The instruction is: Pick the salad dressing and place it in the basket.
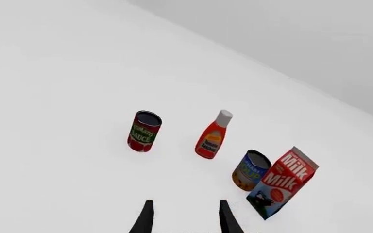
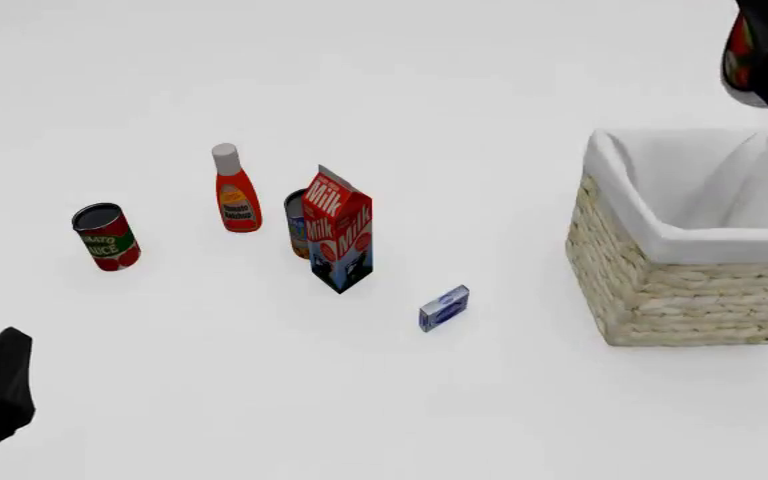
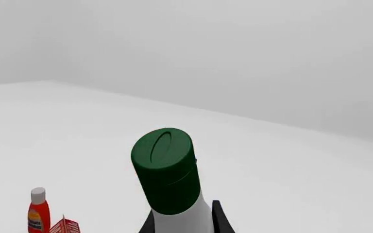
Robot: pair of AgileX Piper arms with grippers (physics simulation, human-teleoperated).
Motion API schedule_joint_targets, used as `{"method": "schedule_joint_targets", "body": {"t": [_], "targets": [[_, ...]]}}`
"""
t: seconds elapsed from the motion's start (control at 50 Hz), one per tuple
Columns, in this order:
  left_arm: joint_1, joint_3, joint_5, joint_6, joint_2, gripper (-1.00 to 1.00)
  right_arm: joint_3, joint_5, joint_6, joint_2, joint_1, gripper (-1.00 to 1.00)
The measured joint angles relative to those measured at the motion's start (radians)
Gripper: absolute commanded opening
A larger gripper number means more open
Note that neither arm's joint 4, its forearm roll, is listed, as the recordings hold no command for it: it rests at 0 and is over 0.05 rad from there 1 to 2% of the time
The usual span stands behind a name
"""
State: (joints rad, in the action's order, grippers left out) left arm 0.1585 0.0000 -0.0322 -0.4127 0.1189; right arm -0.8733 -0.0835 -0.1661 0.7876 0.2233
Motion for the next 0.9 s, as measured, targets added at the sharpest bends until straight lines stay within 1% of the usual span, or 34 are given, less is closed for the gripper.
{"method": "schedule_joint_targets", "body": {"t": [0.24, 0.56, 0.9], "targets": [[0.0, 0.0, -0.014, 0.031, 0.03, 1.0, -0.003, -0.051, 0.03, 0.06, -0.095, -1.0], [-0.002, 0.0, -0.059, 0.034, 0.08, 1.0, -0.009, -0.115, 0.076, 0.159, -0.217, -1.0], [-0.004, 0.0, -0.056, 0.025, 0.077, 1.0, -0.009, -0.187, 0.124, 0.273, -0.291, -1.0]]}}
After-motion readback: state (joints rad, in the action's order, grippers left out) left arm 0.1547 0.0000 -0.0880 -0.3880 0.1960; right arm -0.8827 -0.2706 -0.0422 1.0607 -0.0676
